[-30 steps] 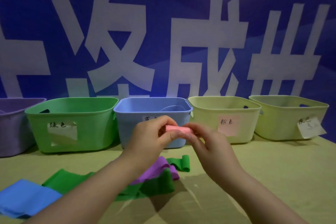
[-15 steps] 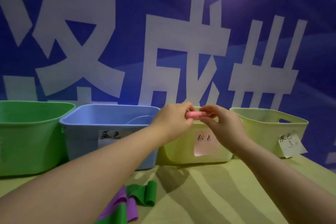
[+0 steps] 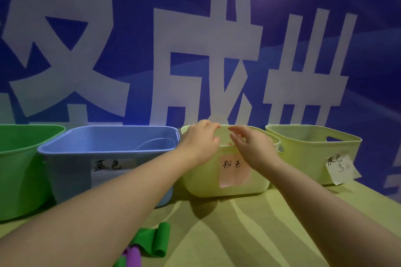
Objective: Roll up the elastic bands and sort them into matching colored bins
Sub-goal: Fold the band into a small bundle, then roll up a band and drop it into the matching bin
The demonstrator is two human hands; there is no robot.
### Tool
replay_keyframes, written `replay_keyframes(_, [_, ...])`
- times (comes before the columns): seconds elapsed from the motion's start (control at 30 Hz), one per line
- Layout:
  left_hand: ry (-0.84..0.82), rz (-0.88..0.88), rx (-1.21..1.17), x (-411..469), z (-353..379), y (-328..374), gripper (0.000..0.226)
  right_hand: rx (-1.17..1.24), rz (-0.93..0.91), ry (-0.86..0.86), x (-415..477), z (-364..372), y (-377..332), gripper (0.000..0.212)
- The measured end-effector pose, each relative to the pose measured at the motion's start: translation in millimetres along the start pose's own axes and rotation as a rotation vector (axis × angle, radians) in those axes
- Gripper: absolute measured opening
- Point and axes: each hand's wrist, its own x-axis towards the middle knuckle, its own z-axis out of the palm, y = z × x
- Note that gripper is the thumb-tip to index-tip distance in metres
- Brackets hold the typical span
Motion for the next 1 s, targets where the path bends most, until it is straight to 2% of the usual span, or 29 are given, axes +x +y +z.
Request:
replay_keyframes(0.2, [0.163, 0.082, -0.076, -48, -29, 1, 0.023, 0.073, -0.065, 0.116, -32, -2, -23, 0.025])
replay_keyframes(0.3, [0.221, 0.037, -0.099, -86, -49, -6, 0.016, 0.116, -0.132, 0.084, -62, 0, -52, 0.021])
replay_keyframes(0.5, [0.289, -0.059, -0.083, -159, -93, -17, 0.017, 0.139, -0.262, -0.012, -120, 4, -119, 0.017])
replay_keyframes(0.7, [0.318, -0.106, -0.078, -218, -142, -27, 0.015, 0.226, -0.349, -0.031, -164, 14, -181, 0.018])
replay_keyframes(0.87, [0.341, -0.177, -0.062, -259, -164, -47, 0.013, 0.219, -0.346, -0.073, -186, 32, -212, 0.016])
replay_keyframes(1.0, [0.261, -0.324, -0.016, -283, -171, -70, 0.011, 0.138, -0.326, -0.148, -192, 48, -222, 0.019])
